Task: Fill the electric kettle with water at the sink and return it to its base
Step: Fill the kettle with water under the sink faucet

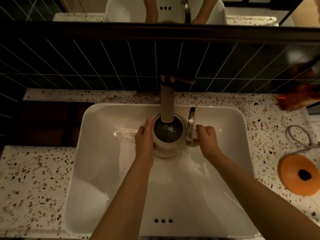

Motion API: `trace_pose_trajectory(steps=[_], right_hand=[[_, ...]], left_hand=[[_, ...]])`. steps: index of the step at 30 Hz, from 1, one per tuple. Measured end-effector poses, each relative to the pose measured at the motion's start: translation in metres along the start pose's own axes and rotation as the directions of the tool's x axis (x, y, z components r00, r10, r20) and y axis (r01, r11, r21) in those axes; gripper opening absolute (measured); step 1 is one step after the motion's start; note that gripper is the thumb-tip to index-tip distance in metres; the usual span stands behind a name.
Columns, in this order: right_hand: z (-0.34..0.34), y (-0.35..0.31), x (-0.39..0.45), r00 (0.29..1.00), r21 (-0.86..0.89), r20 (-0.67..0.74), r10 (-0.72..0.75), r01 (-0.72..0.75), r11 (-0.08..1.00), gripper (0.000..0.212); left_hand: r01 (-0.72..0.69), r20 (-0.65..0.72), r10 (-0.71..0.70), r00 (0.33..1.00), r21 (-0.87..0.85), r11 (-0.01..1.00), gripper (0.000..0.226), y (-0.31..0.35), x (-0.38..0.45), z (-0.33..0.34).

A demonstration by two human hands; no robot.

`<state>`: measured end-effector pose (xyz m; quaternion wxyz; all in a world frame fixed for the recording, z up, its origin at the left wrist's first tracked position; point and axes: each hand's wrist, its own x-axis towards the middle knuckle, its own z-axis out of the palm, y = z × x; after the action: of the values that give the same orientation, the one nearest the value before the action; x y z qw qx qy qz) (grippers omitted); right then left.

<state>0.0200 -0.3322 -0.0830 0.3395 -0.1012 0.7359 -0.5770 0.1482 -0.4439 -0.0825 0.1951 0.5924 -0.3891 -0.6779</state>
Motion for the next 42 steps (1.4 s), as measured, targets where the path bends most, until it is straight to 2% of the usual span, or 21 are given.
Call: trace_pose_trajectory(steps=[3, 8, 12, 14, 16, 19, 22, 26, 28, 31, 36, 42], right_hand=[[-0.002, 0.001, 0.002, 1.0, -0.017, -0.005, -0.001, 0.001, 1.0, 0.05], [-0.002, 0.0, 0.002, 1.0, -0.015, -0.012, 0.015, -0.015, 1.0, 0.048], [0.0, -0.006, -0.002, 1.0, -0.004, -0.012, 0.021, -0.021, 1.0, 0.049], [0.0, -0.007, -0.002, 1.0, -0.004, -0.005, 0.03, -0.03, 1.0, 0.051], [0.0, -0.008, -0.002, 0.999, -0.006, -0.006, 0.034, -0.034, 0.999, 0.05], [0.0, -0.008, -0.002, 1.0, -0.028, 0.003, 0.015, -0.015, 0.999, 0.046], [-0.001, -0.008, -0.001, 1.0, -0.043, 0.011, 0.014, -0.013, 0.999, 0.045], [-0.002, -0.006, -0.001, 1.0, -0.044, 0.019, 0.022, -0.021, 0.999, 0.049], [-0.002, -0.006, -0.001, 1.0, -0.049, 0.018, 0.013, -0.012, 0.999, 0.045], [-0.002, -0.006, -0.001, 1.0, -0.037, 0.02, 0.017, -0.017, 0.999, 0.043], [-0.001, -0.009, -0.002, 1.0, -0.029, 0.016, 0.019, -0.019, 0.999, 0.05], [-0.001, -0.012, -0.003, 1.0, -0.041, 0.008, 0.02, -0.019, 0.999, 0.047]], left_hand=[[-0.067, 0.018, 0.067, 0.998, 0.042, 0.997, 0.018, -0.001, 0.0, -0.004], [-0.132, 0.03, 0.13, 0.991, 0.074, 0.989, 0.034, 0.001, 0.0, -0.008], [-0.182, 0.01, 0.183, 0.983, 0.169, 0.969, 0.04, 0.008, 0.006, -0.011], [-0.237, -0.025, 0.251, 0.968, 0.255, 0.938, 0.044, 0.017, 0.009, -0.011], [-0.361, -0.028, 0.391, 0.92, 0.325, 0.874, 0.041, 0.03, 0.012, -0.009], [-0.579, 0.061, 0.62, 0.782, 0.438, 0.687, 0.041, 0.056, 0.015, 0.0], [-0.761, 0.298, 0.738, 0.606, 0.489, 0.427, 0.045, 0.083, 0.015, 0.017], [-0.853, 0.604, 0.685, 0.408, 0.52, 0.05, 0.054, 0.099, 0.013, 0.039], [-0.87, 0.697, 0.625, 0.351, 0.49, -0.059, 0.055, 0.1, 0.018, 0.045], [-0.89, 0.75, 0.582, 0.313, 0.446, -0.095, 0.053, 0.098, 0.025, 0.05], [-0.904, 0.754, 0.585, 0.3, 0.42, -0.078, 0.049, 0.096, 0.031, 0.05], [-0.899, 0.754, 0.591, 0.287, 0.425, -0.107, 0.048, 0.094, 0.033, 0.048]])
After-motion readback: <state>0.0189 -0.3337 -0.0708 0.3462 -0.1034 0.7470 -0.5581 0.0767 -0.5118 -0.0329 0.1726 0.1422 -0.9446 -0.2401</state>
